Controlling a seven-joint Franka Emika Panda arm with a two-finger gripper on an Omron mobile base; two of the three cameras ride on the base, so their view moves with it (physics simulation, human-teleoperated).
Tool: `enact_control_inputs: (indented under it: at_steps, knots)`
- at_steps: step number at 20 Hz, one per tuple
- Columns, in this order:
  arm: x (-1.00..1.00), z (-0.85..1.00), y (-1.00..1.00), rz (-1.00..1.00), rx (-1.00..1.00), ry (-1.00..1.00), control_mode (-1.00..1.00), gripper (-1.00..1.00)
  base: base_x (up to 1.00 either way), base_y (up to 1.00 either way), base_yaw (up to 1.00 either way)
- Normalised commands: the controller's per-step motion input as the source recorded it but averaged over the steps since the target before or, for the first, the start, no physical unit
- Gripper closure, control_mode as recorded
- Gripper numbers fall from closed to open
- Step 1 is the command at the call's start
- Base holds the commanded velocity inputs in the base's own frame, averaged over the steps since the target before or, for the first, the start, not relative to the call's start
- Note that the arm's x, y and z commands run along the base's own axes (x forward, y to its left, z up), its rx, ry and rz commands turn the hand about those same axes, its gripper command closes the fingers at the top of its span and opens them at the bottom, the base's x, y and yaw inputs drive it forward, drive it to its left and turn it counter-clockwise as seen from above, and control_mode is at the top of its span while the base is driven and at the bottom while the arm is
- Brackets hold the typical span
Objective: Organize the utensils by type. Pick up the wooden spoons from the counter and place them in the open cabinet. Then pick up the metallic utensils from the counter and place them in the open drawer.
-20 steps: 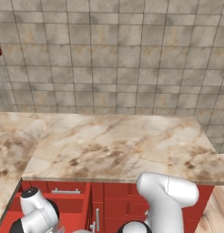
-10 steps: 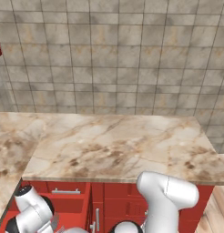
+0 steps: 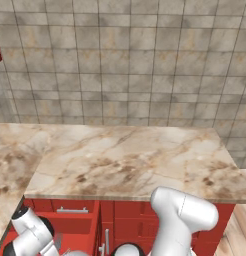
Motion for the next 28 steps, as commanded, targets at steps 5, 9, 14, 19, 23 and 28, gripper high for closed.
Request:
enact_control_inputs:
  at_steps: [5,9,14,19,23,28]
  knots:
    - [0.09,-0.27,0.11,0.15,-0.03,0.00,-1.00,1.00,0.00,0.00,0.00]
    - [0.12,-0.16,0.12,0.16,0.00,0.00,-1.00,1.00,0.00,0.00,0.00]
    - [0.08,-0.18,0.15,0.16,0.00,0.00,-1.00,1.00,0.00,0.00,0.00]
    - [0.05,-0.18,0.18,0.12,0.00,0.00,-1.00,1.00,0.00,0.00,0.00]
    - [0.00,-0.24,0.19,0.02,0.03,0.00,-1.00,1.00,0.00,0.00,0.00]
    - [0.00,-0.23,0.14,0.00,0.04,0.00,-1.00,1.00,0.00,0.00,0.00]
